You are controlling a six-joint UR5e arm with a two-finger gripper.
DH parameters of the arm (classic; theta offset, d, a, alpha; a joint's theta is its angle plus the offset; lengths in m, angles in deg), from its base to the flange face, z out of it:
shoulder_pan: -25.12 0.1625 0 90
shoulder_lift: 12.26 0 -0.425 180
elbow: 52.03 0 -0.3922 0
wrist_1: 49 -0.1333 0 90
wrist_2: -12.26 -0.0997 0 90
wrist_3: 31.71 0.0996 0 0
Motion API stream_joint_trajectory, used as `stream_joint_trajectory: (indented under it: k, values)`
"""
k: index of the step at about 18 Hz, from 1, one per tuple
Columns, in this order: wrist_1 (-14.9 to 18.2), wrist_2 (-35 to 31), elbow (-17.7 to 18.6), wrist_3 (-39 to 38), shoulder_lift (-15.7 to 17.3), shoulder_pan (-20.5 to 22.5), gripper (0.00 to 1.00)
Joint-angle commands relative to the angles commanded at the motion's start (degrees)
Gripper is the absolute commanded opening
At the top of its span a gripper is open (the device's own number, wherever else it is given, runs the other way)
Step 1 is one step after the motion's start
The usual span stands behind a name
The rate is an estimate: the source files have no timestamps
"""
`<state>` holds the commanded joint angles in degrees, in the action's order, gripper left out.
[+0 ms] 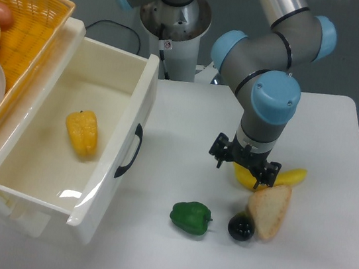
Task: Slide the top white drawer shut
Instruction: 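Move the gripper toward the front face of the open white drawer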
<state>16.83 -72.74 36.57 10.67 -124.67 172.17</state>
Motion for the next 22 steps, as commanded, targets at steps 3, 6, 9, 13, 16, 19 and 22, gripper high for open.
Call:
stream_joint_trajectory:
  k: [3,6,9,13,16,19,22]
  values:
    - [0.1,2.2,0.4,-5.3,0.0,-2.1,1.0]
    - [0.2,2.1,1.3,-5.5,0.1,-4.4,1.0]
    - [0.2,2.1,1.8,-5.6,-0.3,-6.4,1.0]
    - [0.2,2.3,1.8,-5.6,-0.7,-7.1,1.0]
    - [0.3,2.3,1.9,-5.6,-1.0,-8.2,1.0]
    - [0.3,2.3,2.2,-5.6,-0.9,-9.1,1.0]
    - [0.3,2.3,2.2,-5.6,-0.9,-10.0,1.0]
